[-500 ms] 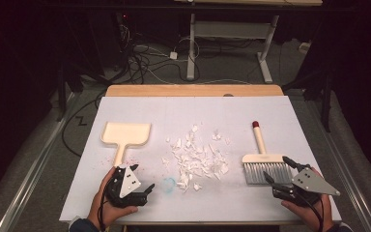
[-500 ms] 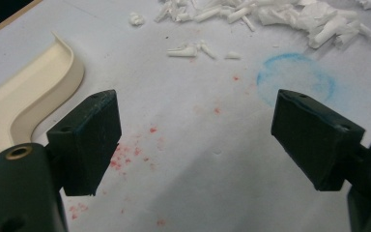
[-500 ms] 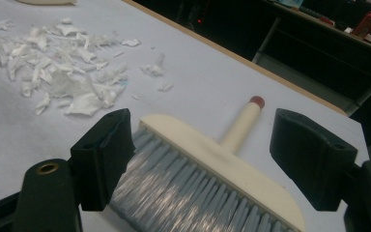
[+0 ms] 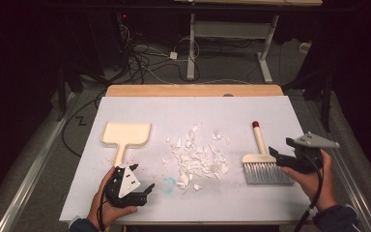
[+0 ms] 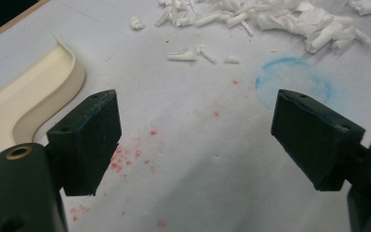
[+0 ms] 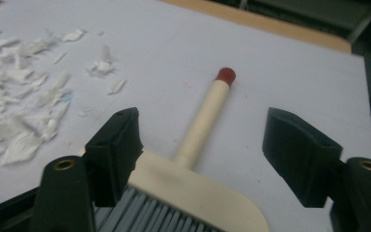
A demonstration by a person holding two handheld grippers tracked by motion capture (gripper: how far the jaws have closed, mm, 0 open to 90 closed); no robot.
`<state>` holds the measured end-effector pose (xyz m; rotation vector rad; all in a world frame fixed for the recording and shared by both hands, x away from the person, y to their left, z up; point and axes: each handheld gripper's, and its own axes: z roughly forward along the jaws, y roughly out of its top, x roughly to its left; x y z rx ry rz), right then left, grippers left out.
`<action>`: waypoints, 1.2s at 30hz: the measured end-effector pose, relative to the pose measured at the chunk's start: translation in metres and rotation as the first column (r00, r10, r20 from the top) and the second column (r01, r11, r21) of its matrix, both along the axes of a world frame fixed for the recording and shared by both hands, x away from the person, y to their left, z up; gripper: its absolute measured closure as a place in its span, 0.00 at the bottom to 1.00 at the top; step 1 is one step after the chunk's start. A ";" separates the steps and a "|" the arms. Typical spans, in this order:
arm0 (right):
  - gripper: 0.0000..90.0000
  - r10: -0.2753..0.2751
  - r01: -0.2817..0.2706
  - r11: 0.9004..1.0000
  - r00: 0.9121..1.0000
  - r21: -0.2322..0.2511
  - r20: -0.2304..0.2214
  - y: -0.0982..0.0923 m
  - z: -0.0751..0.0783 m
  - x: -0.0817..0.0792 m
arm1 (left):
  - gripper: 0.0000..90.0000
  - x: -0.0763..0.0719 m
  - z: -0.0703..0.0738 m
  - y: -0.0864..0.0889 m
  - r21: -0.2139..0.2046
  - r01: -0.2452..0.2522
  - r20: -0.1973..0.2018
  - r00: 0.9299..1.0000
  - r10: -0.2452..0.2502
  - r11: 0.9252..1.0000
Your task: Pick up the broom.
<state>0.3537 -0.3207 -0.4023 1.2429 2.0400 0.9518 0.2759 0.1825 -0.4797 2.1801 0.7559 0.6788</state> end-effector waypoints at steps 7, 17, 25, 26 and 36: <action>0.45 -0.092 0.084 0.995 0.975 -0.050 -0.200 0.015 -0.023 0.059 | 0.19 0.000 -0.001 0.002 -0.003 0.003 -0.004 1.000 -0.003 1.000; 0.52 -0.137 0.122 0.990 0.929 -0.066 -0.344 0.021 -0.051 0.089 | 0.19 -0.001 0.000 0.003 -0.002 0.004 -0.006 1.000 -0.004 1.000; 0.69 -0.159 0.134 0.986 0.928 -0.095 -0.338 0.032 -0.053 0.090 | 0.19 -0.002 0.000 0.001 0.000 0.010 -0.011 1.000 -0.010 1.000; 0.70 -0.169 0.145 0.985 0.927 -0.094 -0.336 0.033 -0.053 0.090 | 0.19 -0.002 0.000 0.000 0.002 0.011 -0.010 1.000 -0.011 1.000; 0.79 -0.195 0.175 0.980 0.924 -0.090 -0.330 0.033 -0.053 0.091 | 0.19 -0.002 0.000 0.000 -0.001 0.022 -0.009 1.000 -0.022 1.000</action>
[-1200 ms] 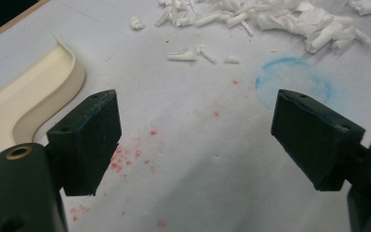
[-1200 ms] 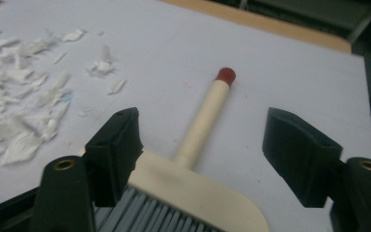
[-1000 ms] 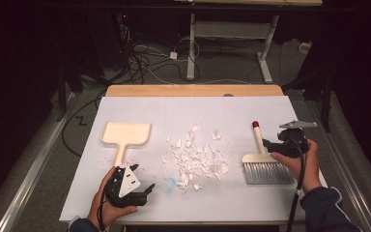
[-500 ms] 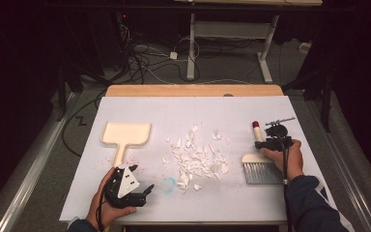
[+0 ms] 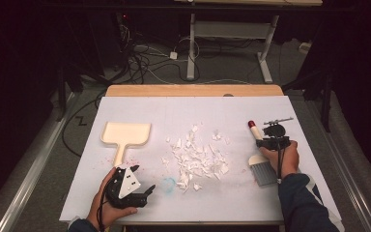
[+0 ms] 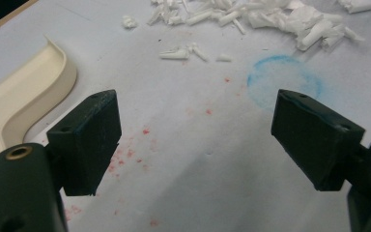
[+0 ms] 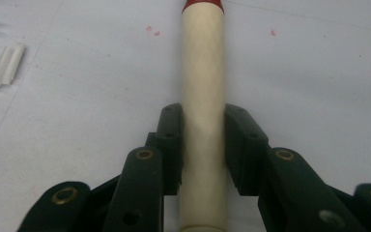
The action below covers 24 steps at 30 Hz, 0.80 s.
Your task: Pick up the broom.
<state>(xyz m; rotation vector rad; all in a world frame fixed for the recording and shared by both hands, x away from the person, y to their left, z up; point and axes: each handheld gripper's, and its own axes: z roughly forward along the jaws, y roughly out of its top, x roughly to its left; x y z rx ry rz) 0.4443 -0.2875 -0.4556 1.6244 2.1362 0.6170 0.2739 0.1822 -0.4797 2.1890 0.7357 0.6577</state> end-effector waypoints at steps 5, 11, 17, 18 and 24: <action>0.79 0.023 -0.023 1.000 1.000 0.020 0.020 -0.004 0.000 -0.003 | 0.19 0.000 0.000 0.001 -0.002 -0.002 -0.003 1.000 0.002 1.000; 0.79 0.053 -0.062 0.995 0.992 0.078 0.118 -0.012 0.008 -0.016 | 0.19 0.000 0.000 0.001 0.002 -0.007 -0.005 1.000 0.007 1.000; 0.79 0.085 -0.125 0.982 0.964 0.144 0.253 -0.023 0.026 -0.040 | 0.19 -0.002 0.001 0.002 -0.001 -0.015 -0.001 1.000 0.015 1.000; 0.79 0.094 -0.136 0.980 0.958 0.143 0.270 -0.023 0.030 -0.045 | 0.19 -0.002 0.001 0.002 -0.006 -0.017 -0.002 1.000 0.017 1.000; 0.79 0.125 -0.208 0.961 0.916 0.182 0.382 -0.032 0.048 -0.075 | 0.19 -0.002 0.007 -0.002 -0.064 -0.018 -0.012 1.000 0.017 0.998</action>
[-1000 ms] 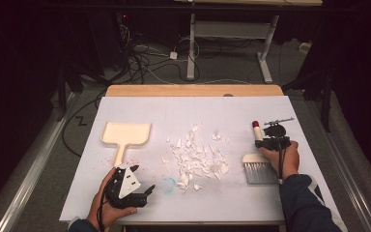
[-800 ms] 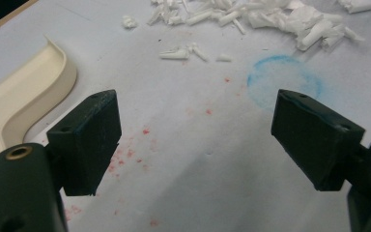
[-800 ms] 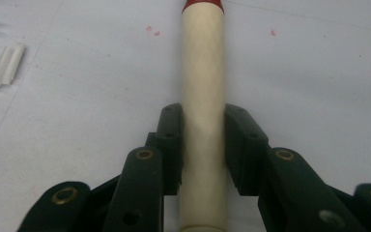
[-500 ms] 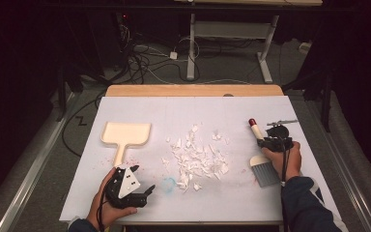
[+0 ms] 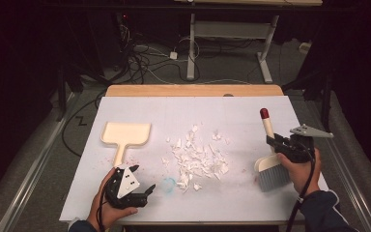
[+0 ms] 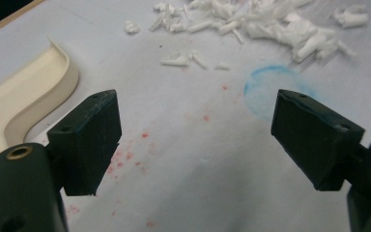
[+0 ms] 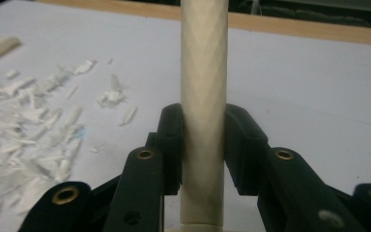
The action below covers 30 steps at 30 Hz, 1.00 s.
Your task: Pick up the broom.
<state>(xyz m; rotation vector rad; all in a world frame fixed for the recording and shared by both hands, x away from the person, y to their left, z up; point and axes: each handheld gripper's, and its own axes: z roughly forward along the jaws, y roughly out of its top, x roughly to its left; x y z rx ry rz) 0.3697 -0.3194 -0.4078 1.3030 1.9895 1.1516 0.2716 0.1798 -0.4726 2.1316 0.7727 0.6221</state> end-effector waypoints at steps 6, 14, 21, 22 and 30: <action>0.79 0.035 -0.037 0.999 0.997 0.037 0.066 -0.001 0.014 -0.025 | 0.20 -0.001 0.012 -0.016 -0.068 0.023 -0.014 1.000 -0.024 0.997; 0.79 0.071 -0.079 0.996 0.985 0.046 0.156 0.013 0.035 -0.048 | 0.22 -0.003 0.038 -0.082 -0.178 0.163 -0.043 0.984 -0.173 0.970; 0.79 0.100 -0.109 0.994 0.968 0.028 0.230 0.043 0.044 -0.060 | 0.23 0.005 0.059 -0.151 -0.295 0.268 -0.070 0.951 -0.301 0.917; 0.79 0.106 -0.115 0.993 0.965 0.028 0.240 0.047 0.045 -0.062 | 0.23 0.007 0.060 -0.160 -0.307 0.279 -0.071 0.947 -0.314 0.910; 0.79 0.178 -0.184 0.983 0.942 -0.005 0.286 0.081 0.047 -0.074 | 0.32 0.019 0.057 -0.202 -0.411 0.282 -0.083 0.936 -0.343 0.867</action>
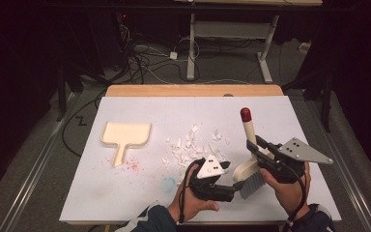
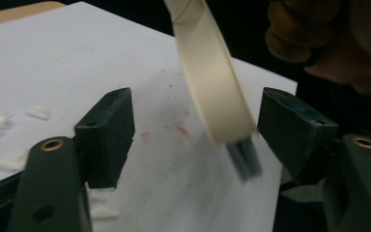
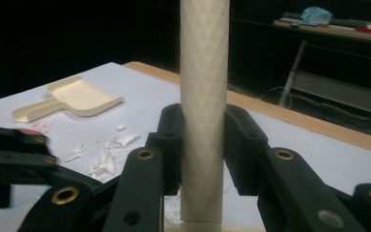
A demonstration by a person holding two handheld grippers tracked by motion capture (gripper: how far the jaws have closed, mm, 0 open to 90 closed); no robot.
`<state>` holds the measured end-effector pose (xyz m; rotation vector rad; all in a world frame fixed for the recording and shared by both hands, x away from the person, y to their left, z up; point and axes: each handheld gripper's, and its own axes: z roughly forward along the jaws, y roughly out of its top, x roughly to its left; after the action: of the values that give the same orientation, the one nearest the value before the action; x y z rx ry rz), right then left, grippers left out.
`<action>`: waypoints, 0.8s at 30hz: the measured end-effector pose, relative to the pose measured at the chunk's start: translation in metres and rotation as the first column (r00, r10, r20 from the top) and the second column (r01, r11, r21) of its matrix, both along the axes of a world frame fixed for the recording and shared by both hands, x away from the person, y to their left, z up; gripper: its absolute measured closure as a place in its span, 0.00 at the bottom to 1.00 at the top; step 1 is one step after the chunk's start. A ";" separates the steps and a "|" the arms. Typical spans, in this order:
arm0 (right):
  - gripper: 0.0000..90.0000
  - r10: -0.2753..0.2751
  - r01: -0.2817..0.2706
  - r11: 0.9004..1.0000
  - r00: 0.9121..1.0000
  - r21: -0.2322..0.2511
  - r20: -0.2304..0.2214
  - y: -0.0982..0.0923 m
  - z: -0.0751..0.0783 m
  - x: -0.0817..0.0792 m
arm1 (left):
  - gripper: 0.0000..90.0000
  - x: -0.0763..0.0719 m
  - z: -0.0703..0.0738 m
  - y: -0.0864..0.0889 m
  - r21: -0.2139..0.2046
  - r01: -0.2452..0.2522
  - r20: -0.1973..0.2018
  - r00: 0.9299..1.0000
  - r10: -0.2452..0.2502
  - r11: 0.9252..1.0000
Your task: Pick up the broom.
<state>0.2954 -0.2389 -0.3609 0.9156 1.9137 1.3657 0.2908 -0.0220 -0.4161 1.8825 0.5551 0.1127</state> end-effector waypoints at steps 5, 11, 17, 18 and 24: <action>0.79 0.030 -0.030 1.000 0.999 -0.002 0.026 0.014 0.000 -0.009 | 0.47 0.004 -0.004 -0.005 -0.029 -0.003 -0.020 1.000 0.002 1.000; 0.79 0.057 -0.057 0.998 0.998 -0.001 0.039 0.016 0.003 -0.016 | 0.69 0.006 -0.004 0.004 -0.037 0.017 -0.022 1.000 -0.018 0.999; 0.75 0.153 -0.154 0.988 0.987 0.009 0.048 0.004 0.006 -0.018 | 0.72 0.010 0.002 0.025 0.003 0.061 0.014 0.998 -0.061 0.998; 0.73 0.165 -0.166 0.986 0.985 0.004 0.054 0.003 0.007 -0.018 | 0.72 0.010 0.003 0.027 0.013 0.064 0.021 0.998 -0.064 0.998; 0.54 0.280 -0.279 0.959 0.960 -0.052 0.017 -0.007 0.007 -0.013 | 0.72 0.015 0.006 0.047 0.042 0.096 0.033 0.995 -0.098 0.994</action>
<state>0.2825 -0.2461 -0.3541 0.6180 2.1089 1.4732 0.3054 0.0251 -0.4105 1.9398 0.4392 0.0937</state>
